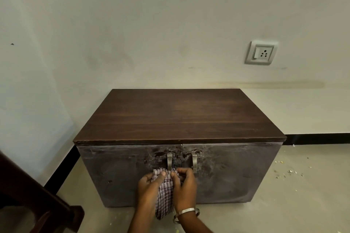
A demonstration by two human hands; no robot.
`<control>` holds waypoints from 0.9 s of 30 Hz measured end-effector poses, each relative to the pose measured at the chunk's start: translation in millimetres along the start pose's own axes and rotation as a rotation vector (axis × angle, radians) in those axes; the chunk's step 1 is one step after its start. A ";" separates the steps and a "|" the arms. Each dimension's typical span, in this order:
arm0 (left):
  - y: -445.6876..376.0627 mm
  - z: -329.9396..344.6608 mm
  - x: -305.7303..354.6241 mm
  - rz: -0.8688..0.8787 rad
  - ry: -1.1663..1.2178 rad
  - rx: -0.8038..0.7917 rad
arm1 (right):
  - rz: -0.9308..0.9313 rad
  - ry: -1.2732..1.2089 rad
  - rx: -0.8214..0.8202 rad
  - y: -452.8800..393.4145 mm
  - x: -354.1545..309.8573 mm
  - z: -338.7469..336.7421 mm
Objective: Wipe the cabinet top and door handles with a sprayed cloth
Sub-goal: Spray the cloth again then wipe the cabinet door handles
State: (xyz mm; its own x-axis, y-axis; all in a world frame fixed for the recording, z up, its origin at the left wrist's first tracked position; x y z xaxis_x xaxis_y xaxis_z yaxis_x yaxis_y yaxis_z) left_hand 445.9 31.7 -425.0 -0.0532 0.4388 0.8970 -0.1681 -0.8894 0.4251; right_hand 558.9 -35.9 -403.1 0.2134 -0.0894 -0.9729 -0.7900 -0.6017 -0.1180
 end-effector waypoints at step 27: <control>17.8 -3.3 28.5 -0.055 0.062 -0.197 | 0.024 0.005 0.036 3.4 -20.2 -6.5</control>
State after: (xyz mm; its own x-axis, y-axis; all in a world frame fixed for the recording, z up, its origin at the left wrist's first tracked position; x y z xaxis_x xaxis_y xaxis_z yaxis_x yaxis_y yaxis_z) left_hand 438.2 28.8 -392.3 -0.0984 0.4987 0.8612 -0.3614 -0.8242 0.4360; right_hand 555.6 -41.3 -382.6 0.1975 -0.1076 -0.9744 -0.8148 -0.5707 -0.1022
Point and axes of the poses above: each hand's wrist, its own y-axis away from the middle knuckle, its own z-axis out of the palm, x = y × z, the point moved 6 cm from there along -y, towards the middle knuckle
